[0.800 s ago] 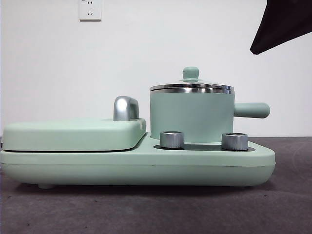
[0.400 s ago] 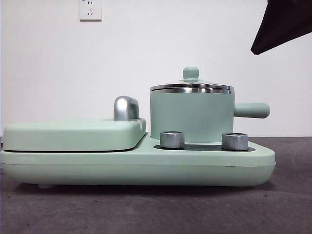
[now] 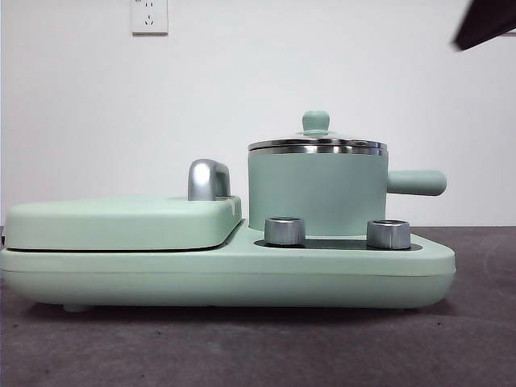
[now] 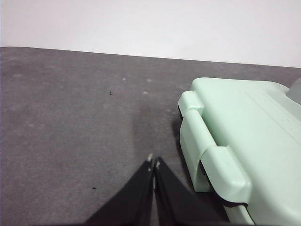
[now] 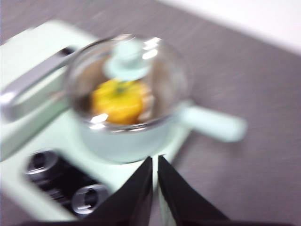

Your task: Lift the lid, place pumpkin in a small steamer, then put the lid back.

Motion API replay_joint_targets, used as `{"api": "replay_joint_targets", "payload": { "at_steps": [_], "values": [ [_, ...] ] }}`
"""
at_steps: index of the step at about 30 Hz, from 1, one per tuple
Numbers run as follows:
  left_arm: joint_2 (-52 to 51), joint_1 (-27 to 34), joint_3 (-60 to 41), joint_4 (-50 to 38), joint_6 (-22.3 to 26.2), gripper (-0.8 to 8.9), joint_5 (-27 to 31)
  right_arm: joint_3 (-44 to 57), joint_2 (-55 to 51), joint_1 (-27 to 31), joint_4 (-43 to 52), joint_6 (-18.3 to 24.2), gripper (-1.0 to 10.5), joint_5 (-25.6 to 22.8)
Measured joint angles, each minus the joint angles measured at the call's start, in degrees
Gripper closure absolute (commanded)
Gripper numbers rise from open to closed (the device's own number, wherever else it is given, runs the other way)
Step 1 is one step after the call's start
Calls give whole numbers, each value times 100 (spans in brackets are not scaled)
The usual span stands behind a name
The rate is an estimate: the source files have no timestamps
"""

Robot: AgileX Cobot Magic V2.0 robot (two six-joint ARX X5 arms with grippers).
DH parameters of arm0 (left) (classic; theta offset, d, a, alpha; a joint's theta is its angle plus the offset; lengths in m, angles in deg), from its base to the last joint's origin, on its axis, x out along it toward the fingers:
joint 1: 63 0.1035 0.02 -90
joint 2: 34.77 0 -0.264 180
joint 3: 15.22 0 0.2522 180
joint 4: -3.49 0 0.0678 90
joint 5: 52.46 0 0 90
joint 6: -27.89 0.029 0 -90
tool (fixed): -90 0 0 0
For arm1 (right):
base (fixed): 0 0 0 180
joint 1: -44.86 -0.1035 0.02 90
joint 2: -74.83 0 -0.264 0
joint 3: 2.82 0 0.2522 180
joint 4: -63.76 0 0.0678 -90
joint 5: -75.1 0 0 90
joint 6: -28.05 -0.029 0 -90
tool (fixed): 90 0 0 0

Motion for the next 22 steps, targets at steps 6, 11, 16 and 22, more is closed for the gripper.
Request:
{"api": "replay_joint_targets", "payload": {
  "at_steps": [6, 11, 16, 22],
  "values": [
    [0, 2, 0, 0, 2, 807, 0, 1502, -1539, 1156, 459, 146, 933, -236],
    [0, 0, 0, 0, 2, 807, 0, 2647, -2789, 1805, 1021, 155, 933, -282],
    [0, 0, 0, 2, 2, 807, 0, 3512, -3530, 2055, 1169, 81, 933, -267],
    [0, 0, 0, 0, 2, 807, 0, 4164, -3928, 2149, 1969, -66, 933, -258]
  ]
}}
